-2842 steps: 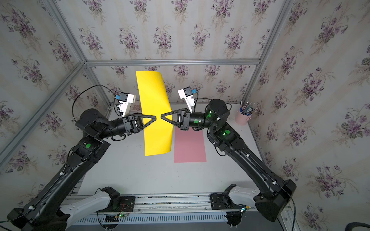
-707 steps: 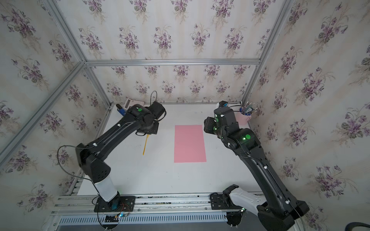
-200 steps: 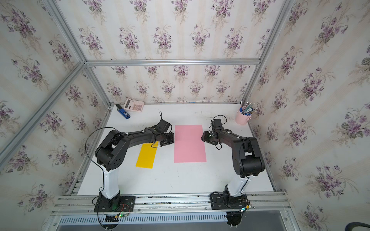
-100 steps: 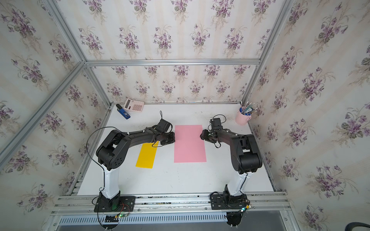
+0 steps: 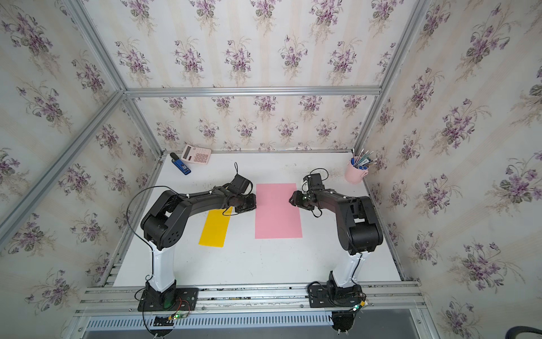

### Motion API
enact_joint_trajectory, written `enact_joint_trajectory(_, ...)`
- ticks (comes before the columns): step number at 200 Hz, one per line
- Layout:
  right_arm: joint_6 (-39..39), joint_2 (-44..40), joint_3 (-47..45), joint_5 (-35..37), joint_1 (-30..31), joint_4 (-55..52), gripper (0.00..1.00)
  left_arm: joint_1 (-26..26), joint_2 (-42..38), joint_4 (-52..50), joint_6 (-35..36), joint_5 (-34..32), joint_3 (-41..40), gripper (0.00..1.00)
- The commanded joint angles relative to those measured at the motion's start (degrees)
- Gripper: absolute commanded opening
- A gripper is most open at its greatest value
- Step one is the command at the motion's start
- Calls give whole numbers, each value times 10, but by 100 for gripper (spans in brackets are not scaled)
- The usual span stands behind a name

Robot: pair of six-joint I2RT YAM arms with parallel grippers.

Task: Fold the rectangular paper in half along the long edge
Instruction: Pick up the paper from the center of the board.

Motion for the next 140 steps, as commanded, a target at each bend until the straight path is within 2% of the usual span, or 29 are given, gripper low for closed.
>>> enact_joint_trajectory(1,-6,2,0,-2,2,-65,55,0,0,-25,7,-10,1,0)
enact_joint_trajectory(140,21,15,-4,-102,7,-5,56,0,2,-38,15,-16,-1,0)
